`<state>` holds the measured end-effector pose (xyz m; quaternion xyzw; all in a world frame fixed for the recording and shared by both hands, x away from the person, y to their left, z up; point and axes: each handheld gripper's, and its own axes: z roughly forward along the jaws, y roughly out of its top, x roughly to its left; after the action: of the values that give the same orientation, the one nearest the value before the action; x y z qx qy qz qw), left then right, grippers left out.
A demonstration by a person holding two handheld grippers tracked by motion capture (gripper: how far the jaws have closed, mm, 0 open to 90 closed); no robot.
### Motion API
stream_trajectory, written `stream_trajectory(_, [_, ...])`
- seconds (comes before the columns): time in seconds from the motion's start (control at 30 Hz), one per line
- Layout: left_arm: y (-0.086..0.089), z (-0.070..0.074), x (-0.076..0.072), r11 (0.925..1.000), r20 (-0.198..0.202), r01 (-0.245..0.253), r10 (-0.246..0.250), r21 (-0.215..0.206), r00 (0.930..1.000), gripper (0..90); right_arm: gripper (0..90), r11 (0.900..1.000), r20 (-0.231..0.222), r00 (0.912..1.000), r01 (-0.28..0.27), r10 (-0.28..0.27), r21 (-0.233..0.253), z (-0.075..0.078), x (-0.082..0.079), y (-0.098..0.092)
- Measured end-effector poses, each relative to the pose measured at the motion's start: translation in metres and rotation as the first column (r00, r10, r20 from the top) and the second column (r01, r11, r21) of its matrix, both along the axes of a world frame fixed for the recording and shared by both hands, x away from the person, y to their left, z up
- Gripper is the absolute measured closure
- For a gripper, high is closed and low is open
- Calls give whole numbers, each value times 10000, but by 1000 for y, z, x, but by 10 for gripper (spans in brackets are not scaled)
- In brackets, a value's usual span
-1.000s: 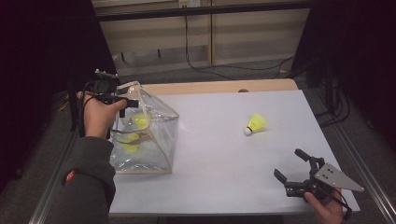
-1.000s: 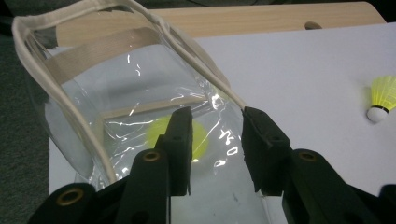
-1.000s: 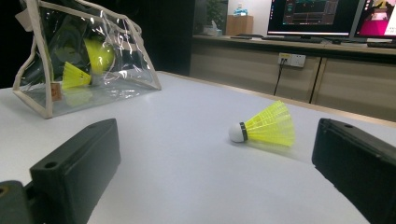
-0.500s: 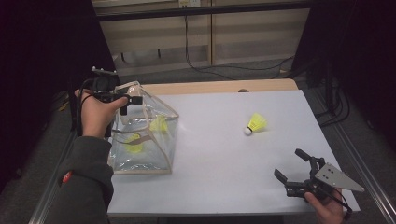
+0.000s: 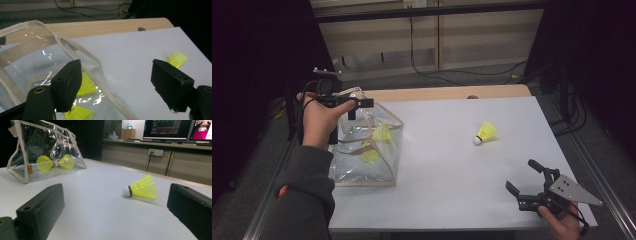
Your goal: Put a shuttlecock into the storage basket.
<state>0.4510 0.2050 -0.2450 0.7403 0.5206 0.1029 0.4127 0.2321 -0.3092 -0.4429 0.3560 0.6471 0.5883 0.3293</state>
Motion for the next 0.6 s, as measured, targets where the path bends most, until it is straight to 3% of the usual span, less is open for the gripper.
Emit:
stream_trajectory(0.33, [-18, 0, -2, 9986, -17, 501, -501, 194, 9987, 159, 9, 10000, 6, 10000, 12, -12, -33, 0, 0, 0])
stream_trajectory(0.6, [-29, -1, -3, 9964, -32, 835, -835, 121, 9965, 128, 9, 10000, -19, 10000, -1, 1, -49, 0, 0, 1])
